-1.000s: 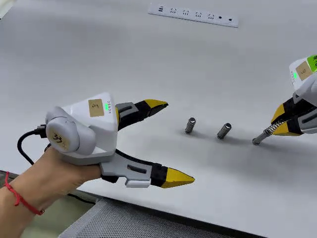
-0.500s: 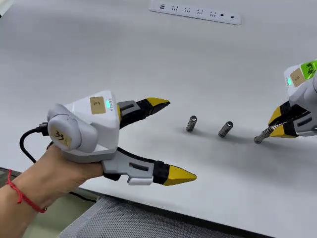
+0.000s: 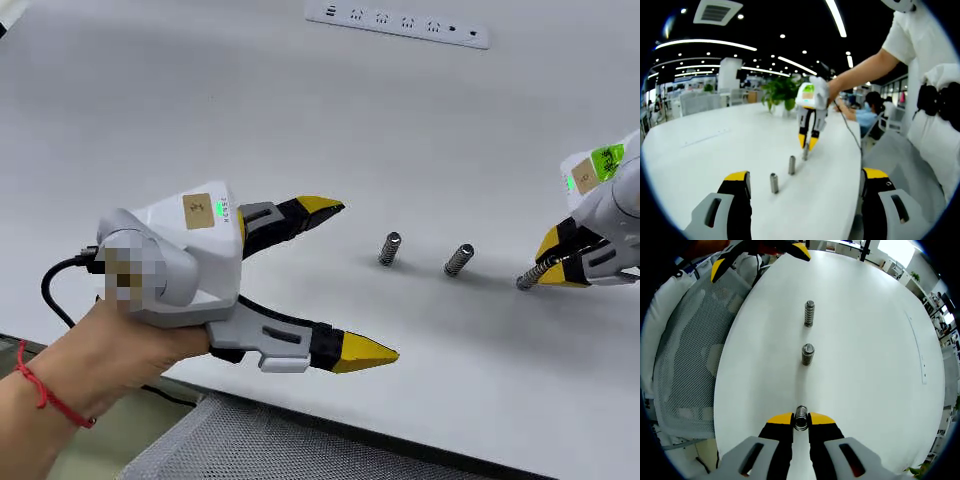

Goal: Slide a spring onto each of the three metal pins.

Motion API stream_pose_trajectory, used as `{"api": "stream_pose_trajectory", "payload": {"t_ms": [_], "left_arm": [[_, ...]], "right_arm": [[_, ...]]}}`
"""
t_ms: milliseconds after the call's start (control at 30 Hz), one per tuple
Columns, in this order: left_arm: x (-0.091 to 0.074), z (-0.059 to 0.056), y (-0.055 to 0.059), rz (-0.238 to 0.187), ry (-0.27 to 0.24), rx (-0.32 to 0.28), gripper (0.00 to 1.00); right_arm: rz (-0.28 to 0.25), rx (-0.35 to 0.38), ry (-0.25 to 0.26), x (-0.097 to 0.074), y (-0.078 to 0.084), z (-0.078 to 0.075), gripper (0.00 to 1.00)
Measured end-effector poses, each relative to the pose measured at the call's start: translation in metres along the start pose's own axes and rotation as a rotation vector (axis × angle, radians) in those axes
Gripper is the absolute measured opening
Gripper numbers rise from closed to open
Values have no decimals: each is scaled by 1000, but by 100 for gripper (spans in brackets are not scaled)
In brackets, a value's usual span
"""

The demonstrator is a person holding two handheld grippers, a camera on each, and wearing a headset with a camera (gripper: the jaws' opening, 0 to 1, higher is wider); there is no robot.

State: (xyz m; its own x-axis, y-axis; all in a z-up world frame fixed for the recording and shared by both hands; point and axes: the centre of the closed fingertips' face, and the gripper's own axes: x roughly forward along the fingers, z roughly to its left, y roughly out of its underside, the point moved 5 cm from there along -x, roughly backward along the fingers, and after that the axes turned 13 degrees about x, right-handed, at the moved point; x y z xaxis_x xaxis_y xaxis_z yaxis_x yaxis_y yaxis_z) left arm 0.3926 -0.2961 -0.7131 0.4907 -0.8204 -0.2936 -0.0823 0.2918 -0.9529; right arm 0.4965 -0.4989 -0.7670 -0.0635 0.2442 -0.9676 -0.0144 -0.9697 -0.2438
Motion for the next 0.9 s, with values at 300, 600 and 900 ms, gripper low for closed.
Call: {"api": "stream_pose_trajectory", "payload": {"t_ms": [300, 600, 900], "left_arm": [[-1, 0, 1, 1, -3, -2, 92], [-1, -1, 1, 5, -2, 1, 92], [-1, -1, 2, 14, 1, 2, 93]], "right_arm": [[-2, 7, 8, 7, 2, -2, 13], [-2, 4, 14, 8, 1, 0, 13], [-24, 11, 17, 6, 1, -3, 17]]}}
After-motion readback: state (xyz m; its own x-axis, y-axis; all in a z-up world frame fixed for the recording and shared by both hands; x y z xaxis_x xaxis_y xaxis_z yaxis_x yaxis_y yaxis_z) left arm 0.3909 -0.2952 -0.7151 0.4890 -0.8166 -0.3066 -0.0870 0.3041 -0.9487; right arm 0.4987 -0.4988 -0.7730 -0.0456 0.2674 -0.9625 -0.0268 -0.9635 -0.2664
